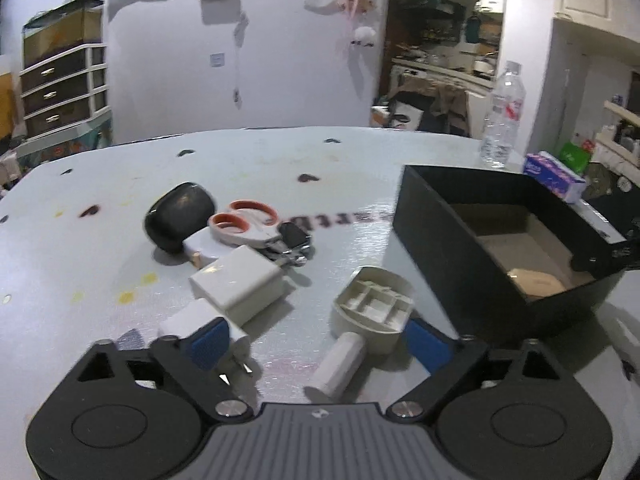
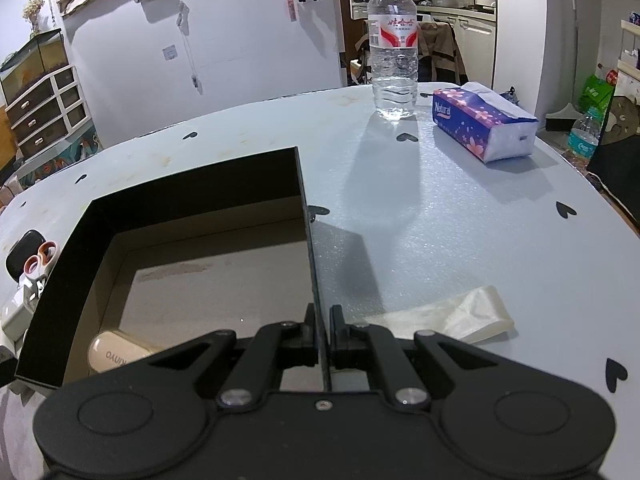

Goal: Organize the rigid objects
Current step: 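Grasp the white plastic holder with the left gripper, then carry the white holder with the left gripper and release it into the box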

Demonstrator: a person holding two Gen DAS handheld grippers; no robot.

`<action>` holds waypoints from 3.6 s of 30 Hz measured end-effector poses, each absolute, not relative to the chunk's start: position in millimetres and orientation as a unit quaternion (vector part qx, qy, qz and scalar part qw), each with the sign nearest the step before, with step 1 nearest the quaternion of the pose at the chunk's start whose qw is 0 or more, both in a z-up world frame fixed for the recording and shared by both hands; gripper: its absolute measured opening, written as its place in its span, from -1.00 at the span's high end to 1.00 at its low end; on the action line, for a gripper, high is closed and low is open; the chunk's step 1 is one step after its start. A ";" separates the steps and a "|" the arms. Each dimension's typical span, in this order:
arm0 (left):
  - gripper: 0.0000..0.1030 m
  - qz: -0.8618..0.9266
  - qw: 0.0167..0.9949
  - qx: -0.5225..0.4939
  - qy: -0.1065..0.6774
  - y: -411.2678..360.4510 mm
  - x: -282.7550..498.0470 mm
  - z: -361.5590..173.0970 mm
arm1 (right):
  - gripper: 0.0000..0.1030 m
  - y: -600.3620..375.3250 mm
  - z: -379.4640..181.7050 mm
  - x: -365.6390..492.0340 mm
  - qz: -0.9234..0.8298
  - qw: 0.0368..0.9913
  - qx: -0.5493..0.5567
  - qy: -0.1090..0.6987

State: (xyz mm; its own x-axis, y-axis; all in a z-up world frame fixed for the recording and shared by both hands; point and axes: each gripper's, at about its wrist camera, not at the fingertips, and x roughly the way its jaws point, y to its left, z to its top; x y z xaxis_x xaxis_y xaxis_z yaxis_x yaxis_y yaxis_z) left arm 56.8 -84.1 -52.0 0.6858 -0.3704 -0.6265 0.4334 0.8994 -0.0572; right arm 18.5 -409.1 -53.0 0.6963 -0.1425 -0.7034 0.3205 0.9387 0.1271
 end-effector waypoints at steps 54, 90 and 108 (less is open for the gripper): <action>0.07 -0.335 0.838 0.003 0.431 -310.4 137.3 -30.2 | 0.90 -412.2 -54.1 22.3 -0.115 0.911 0.118 0.379; -0.93 -0.337 0.852 0.050 0.397 -265.8 99.0 -1.1 | 0.90 -412.1 -54.1 21.4 -0.115 0.910 0.121 0.379; -1.00 -0.280 0.894 0.080 0.341 -188.9 72.0 1.5 | 0.90 -412.1 -53.9 21.2 -0.116 0.910 0.122 0.378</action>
